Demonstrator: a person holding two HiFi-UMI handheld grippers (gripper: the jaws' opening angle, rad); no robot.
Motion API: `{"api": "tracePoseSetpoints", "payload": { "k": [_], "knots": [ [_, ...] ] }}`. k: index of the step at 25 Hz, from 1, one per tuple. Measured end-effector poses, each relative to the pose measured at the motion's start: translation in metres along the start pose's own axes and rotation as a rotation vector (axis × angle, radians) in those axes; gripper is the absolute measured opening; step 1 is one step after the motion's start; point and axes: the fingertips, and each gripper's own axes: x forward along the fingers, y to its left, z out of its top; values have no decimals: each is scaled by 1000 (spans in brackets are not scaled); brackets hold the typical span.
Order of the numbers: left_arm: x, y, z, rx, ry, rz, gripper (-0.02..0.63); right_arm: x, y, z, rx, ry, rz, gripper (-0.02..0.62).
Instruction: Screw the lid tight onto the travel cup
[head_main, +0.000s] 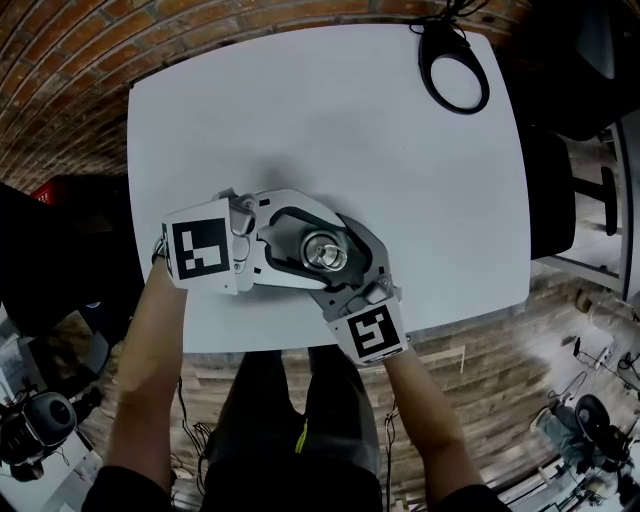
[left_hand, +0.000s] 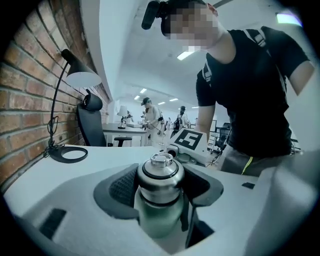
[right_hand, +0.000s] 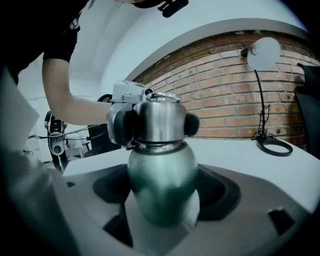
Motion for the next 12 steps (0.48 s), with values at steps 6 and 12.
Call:
{"api": "tracePoseSetpoints", "payload": {
  "k": [6,12],
  "knots": [
    [-1,2,1,-18,-47,40,268,0,0,-1,1,0,9,368],
    [-5,11,0,-53,-103,177,272,1,-1,-3,5,3,25,368]
  ]
}}
